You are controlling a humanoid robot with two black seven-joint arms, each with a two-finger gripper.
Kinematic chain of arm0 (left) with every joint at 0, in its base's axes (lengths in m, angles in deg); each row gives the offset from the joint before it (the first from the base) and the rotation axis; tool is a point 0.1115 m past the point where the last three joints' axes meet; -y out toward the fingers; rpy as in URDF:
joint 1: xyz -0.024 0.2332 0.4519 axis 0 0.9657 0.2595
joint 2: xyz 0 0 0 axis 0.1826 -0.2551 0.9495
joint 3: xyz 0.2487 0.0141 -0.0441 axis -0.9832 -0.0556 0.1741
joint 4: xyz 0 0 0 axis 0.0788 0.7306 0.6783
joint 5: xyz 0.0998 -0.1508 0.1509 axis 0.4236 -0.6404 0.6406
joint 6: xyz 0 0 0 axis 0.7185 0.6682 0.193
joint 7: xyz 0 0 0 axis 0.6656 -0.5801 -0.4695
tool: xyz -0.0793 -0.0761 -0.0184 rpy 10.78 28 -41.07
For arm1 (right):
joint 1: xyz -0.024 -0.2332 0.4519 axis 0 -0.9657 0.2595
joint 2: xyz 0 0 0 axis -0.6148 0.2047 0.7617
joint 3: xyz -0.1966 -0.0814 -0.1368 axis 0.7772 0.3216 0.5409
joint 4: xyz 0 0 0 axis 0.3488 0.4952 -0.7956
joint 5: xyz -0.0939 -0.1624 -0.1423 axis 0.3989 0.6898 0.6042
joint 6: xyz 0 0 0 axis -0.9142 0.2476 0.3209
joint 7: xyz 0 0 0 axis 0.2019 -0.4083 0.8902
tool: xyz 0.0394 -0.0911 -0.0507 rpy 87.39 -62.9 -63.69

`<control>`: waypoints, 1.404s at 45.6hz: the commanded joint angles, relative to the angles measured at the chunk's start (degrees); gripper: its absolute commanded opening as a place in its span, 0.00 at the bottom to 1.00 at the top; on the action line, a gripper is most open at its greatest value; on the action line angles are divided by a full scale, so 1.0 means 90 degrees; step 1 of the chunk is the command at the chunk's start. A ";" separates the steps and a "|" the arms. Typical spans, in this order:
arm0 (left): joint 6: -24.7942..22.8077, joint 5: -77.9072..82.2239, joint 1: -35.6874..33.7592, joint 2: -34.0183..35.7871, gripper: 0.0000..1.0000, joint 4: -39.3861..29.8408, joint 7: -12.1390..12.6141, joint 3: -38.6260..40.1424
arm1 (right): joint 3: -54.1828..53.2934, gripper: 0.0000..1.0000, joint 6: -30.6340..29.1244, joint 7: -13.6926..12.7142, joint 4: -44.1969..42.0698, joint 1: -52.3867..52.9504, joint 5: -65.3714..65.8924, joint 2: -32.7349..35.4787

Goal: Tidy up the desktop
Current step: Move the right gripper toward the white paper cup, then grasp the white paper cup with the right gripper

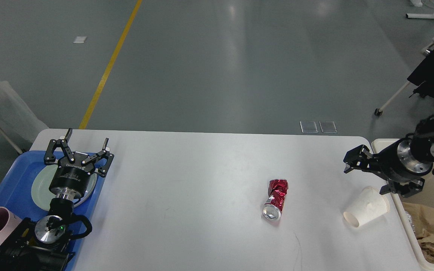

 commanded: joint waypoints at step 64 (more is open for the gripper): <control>-0.0001 -0.0006 -0.0010 -0.0003 0.96 0.0000 0.0009 0.0006 | -0.2495 1.00 0.0893 -0.0007 -0.4332 -0.4860 0.0213 -0.0721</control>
